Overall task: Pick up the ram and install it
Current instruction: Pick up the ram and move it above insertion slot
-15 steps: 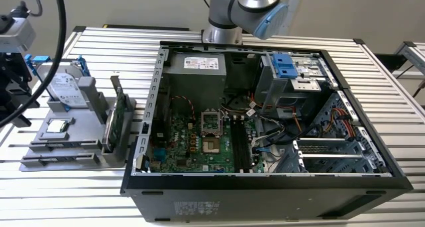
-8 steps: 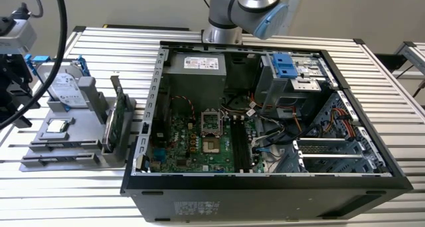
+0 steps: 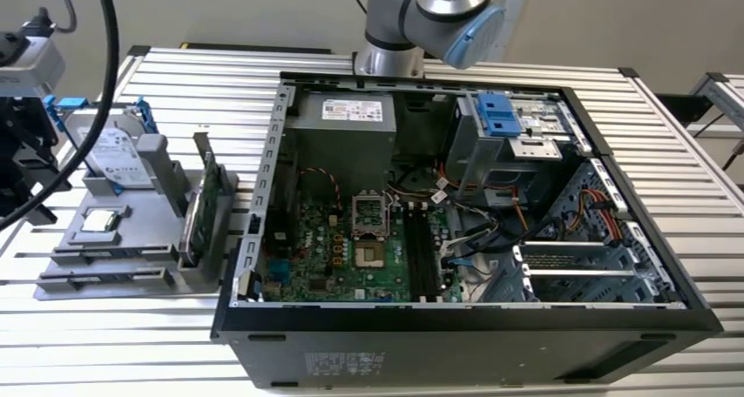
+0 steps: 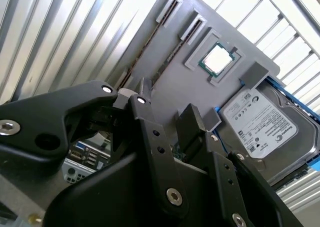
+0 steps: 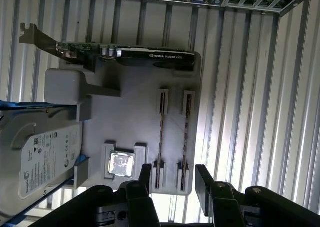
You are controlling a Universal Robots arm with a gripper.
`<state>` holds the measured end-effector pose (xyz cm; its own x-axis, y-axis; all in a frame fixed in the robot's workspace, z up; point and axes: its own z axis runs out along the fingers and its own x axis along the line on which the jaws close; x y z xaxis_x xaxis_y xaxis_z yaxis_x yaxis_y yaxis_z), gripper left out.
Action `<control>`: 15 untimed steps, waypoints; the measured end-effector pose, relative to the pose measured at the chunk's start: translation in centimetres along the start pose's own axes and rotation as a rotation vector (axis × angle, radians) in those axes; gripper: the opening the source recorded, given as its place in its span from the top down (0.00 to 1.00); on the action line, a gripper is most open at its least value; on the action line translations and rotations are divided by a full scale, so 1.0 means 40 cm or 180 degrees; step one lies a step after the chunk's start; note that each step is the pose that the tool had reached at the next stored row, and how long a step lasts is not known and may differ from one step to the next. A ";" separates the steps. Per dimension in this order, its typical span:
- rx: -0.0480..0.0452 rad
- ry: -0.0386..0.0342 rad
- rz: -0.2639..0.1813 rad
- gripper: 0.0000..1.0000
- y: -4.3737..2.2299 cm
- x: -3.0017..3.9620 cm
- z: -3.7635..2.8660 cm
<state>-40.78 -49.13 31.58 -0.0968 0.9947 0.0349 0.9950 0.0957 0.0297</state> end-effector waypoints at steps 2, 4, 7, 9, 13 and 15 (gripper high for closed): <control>0.0000 0.0000 0.0000 0.00 0.000 0.000 0.001; 0.0000 0.0000 0.0000 0.00 0.000 0.000 0.002; 0.0000 0.0000 0.0000 0.00 0.000 0.000 0.004; 0.0000 0.0000 0.0000 0.00 0.000 0.000 0.005; 0.0000 0.0000 0.0000 0.00 0.000 0.000 0.007; 0.0000 0.0000 0.0000 0.00 0.000 0.000 0.008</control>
<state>-40.78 -49.13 31.25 -0.0967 0.9947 0.0349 0.9950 0.0957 0.0296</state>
